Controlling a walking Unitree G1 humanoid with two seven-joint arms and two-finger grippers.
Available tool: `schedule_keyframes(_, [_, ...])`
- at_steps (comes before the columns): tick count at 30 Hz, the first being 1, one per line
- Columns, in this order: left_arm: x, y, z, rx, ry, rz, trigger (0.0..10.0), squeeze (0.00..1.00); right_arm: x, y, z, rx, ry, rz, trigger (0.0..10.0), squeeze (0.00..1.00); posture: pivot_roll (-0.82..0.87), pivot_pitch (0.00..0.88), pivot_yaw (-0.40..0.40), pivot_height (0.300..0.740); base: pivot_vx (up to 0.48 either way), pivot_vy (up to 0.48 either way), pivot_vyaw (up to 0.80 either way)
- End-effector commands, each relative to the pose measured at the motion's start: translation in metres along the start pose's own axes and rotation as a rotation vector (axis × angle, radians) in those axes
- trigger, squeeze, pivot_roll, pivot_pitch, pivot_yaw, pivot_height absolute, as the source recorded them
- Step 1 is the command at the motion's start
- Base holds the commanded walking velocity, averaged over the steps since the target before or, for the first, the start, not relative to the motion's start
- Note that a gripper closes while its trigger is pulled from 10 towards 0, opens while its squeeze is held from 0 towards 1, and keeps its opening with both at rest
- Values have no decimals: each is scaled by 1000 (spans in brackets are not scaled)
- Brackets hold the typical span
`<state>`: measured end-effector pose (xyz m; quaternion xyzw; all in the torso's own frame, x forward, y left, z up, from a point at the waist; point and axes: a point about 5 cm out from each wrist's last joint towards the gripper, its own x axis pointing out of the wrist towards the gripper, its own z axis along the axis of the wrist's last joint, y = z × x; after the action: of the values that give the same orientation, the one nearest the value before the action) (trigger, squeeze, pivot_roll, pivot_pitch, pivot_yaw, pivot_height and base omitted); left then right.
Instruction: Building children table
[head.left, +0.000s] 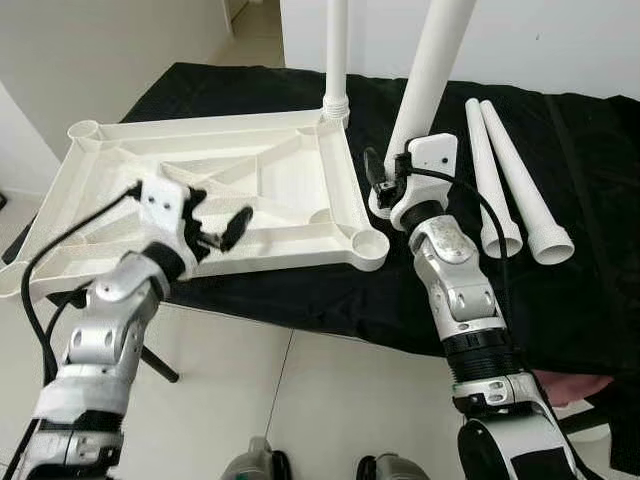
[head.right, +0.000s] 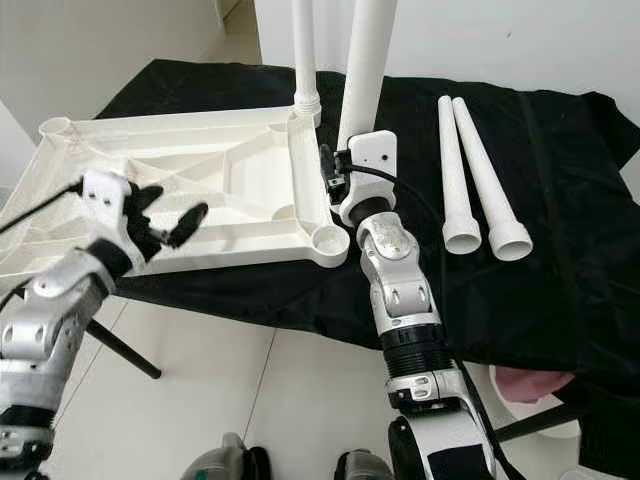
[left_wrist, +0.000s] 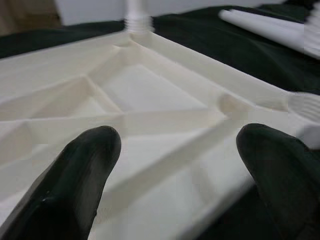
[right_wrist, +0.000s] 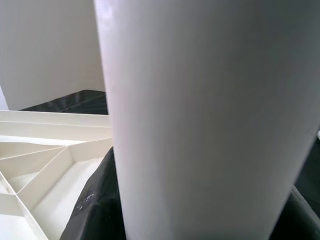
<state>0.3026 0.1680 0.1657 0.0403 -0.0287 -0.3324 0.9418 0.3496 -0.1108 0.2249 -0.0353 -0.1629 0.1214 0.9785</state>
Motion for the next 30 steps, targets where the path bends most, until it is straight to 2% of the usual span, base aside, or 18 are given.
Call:
schedule_keyframes(1, [-2, -6, 1, 24, 7, -69, 10000, 0, -1, 3, 5, 6, -34, 7, 10000, 0, -79, 67, 87, 740, 0, 0, 0])
schedule_keyframes(3, [-3, -12, -4, 29, 26, -104, 10000, 0, -1, 2, 5, 6, -33, 5, 10000, 0, -79, 67, 87, 740, 0, 0, 0])
schedule_keyframes(5, [-5, -26, -12, 26, 56, -183, 10000, 0, -2, 2, 3, 9, -31, 3, 10000, 0, -79, 67, 87, 740, 0, 0, 0])
schedule_keyframes(6, [-5, -26, -12, 26, 56, -183, 10000, 0, -2, 2, 3, 9, -31, 3, 10000, 0, -79, 67, 87, 740, 0, 0, 0])
schedule_keyframes(9, [-6, -47, -22, 12, 99, -291, 10000, 0, -2, 4, 2, 13, -27, 8, 10000, 0, -72, 60, 87, 740, 0, 0, 0])
schedule_keyframes(14, [-2, -61, -24, 23, 88, -331, 10000, 0, -2, 6, -2, 19, -14, 22, 10000, 0, -72, 60, 87, 740, 0, 0, 0])
schedule_keyframes(17, [8, -73, -16, 4, 35, -338, 10000, 0, -6, 11, -7, 10, 9, 62, 10000, 0, -72, 60, 87, 740, 0, 0, 0])
schedule_keyframes(25, [16, -80, 0, -5, -30, -335, 10000, 0, -10, 17, -18, -5, 41, 119, 10000, 0, -69, 52, 76, 740, 0, 0, 0])
schedule_keyframes(26, [19, -82, 8, 2, -61, -337, 10000, 0, -11, 20, -26, -5, 65, 147, 10000, 0, -63, 44, 67, 740, 0, 0, 0])
schedule_keyframes(30, [19, -86, 13, 8, -79, -339, 10000, 0, -11, 23, -36, 11, 91, 163, 10000, 0, -53, 37, 60, 740, 0, 0, 0])
